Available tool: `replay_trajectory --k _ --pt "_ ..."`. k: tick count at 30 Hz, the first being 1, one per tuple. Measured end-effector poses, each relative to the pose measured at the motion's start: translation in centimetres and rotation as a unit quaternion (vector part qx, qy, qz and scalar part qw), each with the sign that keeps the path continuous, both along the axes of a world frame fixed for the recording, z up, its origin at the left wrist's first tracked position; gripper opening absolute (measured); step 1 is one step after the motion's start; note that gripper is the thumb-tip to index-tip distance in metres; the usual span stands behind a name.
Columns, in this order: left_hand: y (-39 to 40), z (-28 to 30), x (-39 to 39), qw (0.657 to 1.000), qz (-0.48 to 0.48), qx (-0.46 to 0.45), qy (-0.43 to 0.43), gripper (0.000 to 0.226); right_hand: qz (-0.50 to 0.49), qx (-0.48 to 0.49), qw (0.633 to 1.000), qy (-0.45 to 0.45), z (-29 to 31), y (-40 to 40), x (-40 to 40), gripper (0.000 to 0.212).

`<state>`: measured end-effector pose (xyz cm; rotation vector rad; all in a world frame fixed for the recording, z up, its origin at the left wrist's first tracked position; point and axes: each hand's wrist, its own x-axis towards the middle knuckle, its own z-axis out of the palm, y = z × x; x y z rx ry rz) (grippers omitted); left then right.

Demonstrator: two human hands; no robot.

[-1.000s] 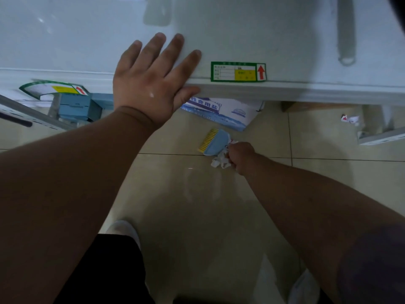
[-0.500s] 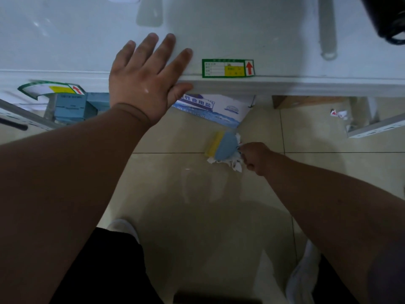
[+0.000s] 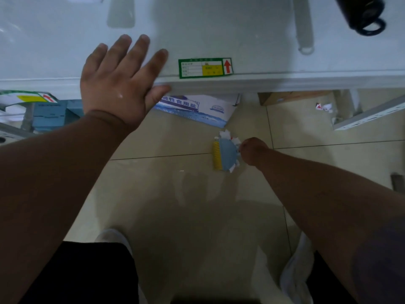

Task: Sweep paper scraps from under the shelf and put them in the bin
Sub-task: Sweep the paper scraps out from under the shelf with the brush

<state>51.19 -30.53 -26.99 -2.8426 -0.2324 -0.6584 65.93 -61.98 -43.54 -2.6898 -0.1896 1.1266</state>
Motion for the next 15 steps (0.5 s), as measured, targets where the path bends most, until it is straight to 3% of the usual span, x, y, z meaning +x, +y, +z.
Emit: replay_trajectory --k 3,6,9,12,15 --pt "0.1 -0.2 0.1 1.0 0.002 0.004 0.003 0.06 -0.022 -0.012 0.999 -0.026 0.7 -1.9 2.1 0.042" --pt "0.1 -0.1 0.0 1.0 -0.003 0.0 0.01 0.06 0.047 -0.01 0.998 -0.033 1.5 -3.3 2.3 0.044" --pt "-0.1 0.2 -0.1 1.0 -0.006 -0.014 0.015 0.061 0.03 -0.012 0.999 -0.029 2.4 -3.5 2.3 0.043" --pt "-0.2 0.4 0.0 1.0 -0.008 -0.016 0.022 0.061 0.034 0.06 0.997 -0.021 2.4 -3.1 1.4 0.043" --pt "-0.2 0.6 0.0 0.999 -0.004 -0.014 0.028 0.061 -0.086 0.064 0.993 0.041 1.3 -1.6 1.0 0.038"
